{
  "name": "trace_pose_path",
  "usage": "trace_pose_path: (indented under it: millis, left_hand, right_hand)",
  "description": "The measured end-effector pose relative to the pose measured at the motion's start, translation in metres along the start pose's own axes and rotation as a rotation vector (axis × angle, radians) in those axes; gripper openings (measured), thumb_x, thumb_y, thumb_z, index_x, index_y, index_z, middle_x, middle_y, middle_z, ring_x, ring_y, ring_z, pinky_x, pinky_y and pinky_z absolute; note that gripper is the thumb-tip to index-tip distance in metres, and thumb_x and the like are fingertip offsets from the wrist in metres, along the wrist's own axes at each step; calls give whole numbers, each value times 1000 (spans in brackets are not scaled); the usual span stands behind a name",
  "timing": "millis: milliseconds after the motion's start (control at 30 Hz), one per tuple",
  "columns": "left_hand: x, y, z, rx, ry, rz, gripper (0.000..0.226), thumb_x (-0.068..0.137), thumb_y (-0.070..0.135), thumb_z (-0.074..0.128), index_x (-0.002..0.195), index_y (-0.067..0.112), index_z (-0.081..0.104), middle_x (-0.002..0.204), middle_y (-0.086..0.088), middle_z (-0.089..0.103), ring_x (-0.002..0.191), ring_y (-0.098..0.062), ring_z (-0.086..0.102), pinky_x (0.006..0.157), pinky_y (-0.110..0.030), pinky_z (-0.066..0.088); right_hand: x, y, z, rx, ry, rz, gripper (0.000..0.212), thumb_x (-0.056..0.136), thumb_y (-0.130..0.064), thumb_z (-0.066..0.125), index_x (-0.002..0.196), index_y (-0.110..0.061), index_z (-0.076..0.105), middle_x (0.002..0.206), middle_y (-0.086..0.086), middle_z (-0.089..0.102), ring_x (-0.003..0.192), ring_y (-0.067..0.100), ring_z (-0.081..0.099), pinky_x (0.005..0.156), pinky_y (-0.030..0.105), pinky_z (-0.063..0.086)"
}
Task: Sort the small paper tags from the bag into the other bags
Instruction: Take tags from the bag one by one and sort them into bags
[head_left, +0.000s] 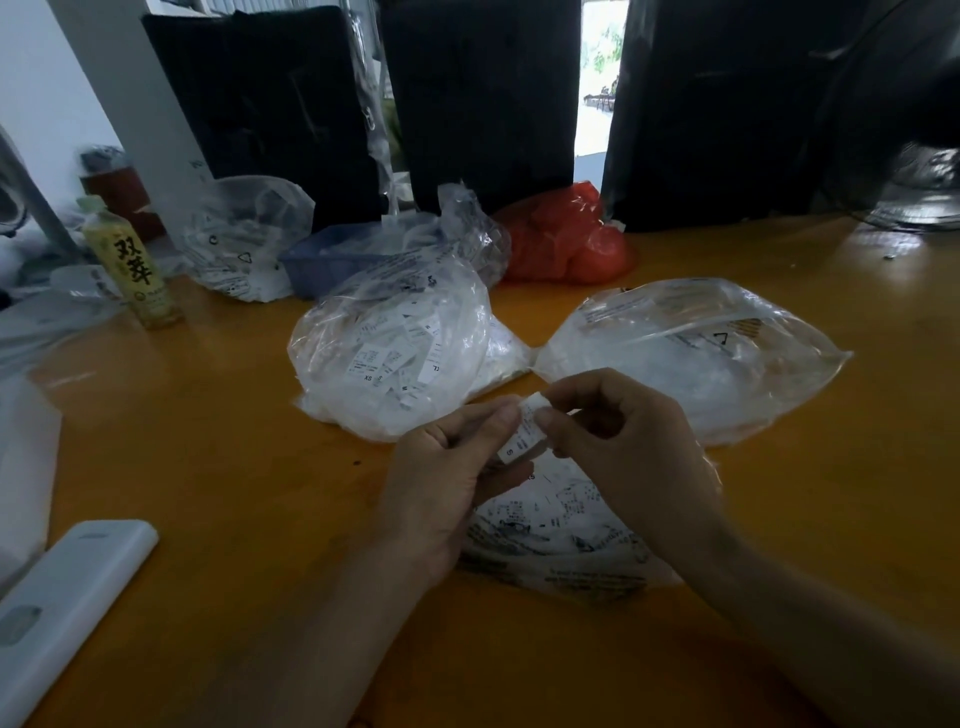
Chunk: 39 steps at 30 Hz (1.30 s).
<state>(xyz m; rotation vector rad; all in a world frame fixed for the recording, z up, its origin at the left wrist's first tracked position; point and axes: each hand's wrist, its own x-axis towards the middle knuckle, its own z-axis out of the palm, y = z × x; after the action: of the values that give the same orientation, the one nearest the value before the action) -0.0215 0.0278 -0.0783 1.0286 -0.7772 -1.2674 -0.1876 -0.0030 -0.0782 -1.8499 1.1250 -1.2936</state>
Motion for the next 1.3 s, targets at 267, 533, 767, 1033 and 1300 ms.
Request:
trace_pose_path:
  millis: [267, 533, 767, 1033, 1300]
  left_hand:
    - [4, -2, -3, -24, -21, 24, 28, 77, 29, 80, 101, 14, 84, 115, -3, 79, 106, -17, 76, 75, -25, 62]
    - [8, -8, -2, 38, 22, 39, 22, 76, 29, 79, 97, 24, 85, 105, -5, 81, 93, -14, 78, 65, -19, 60]
    - [5, -5, 3, 35, 23, 33, 16, 82, 25, 76, 94, 24, 86, 104, 1, 81, 87, -9, 77, 65, -20, 60]
    - [4, -4, 4, 71, 8, 32, 23, 76, 29, 81, 98, 23, 85, 106, 6, 81, 97, -9, 76, 70, -21, 61]
    - [2, -1, -2, 416, -56, 226, 17, 93, 35, 74, 105, 45, 80, 108, 18, 78, 98, -2, 74, 76, -19, 60]
  right_hand:
    - [-3, -10, 3, -111, -52, -76, 3, 89, -41, 75, 92, -40, 73, 88, -26, 65, 74, -15, 61, 54, -2, 37]
    - [0, 4, 3, -5, 21, 44, 28, 87, -37, 79, 105, -41, 58, 92, -24, 69, 78, -6, 67, 62, 6, 48]
    - [-1, 3, 5, -8, -15, -13, 12, 92, -38, 73, 104, -38, 69, 93, -29, 70, 83, -5, 68, 69, 12, 53]
    - [0, 6, 4, -32, 14, 11, 9, 93, -33, 73, 100, -37, 75, 91, -22, 72, 86, -2, 67, 77, 19, 56]
    - [6, 2, -3, -70, -11, -34, 14, 93, -34, 73, 95, -47, 70, 86, -31, 69, 82, -4, 67, 69, 12, 50]
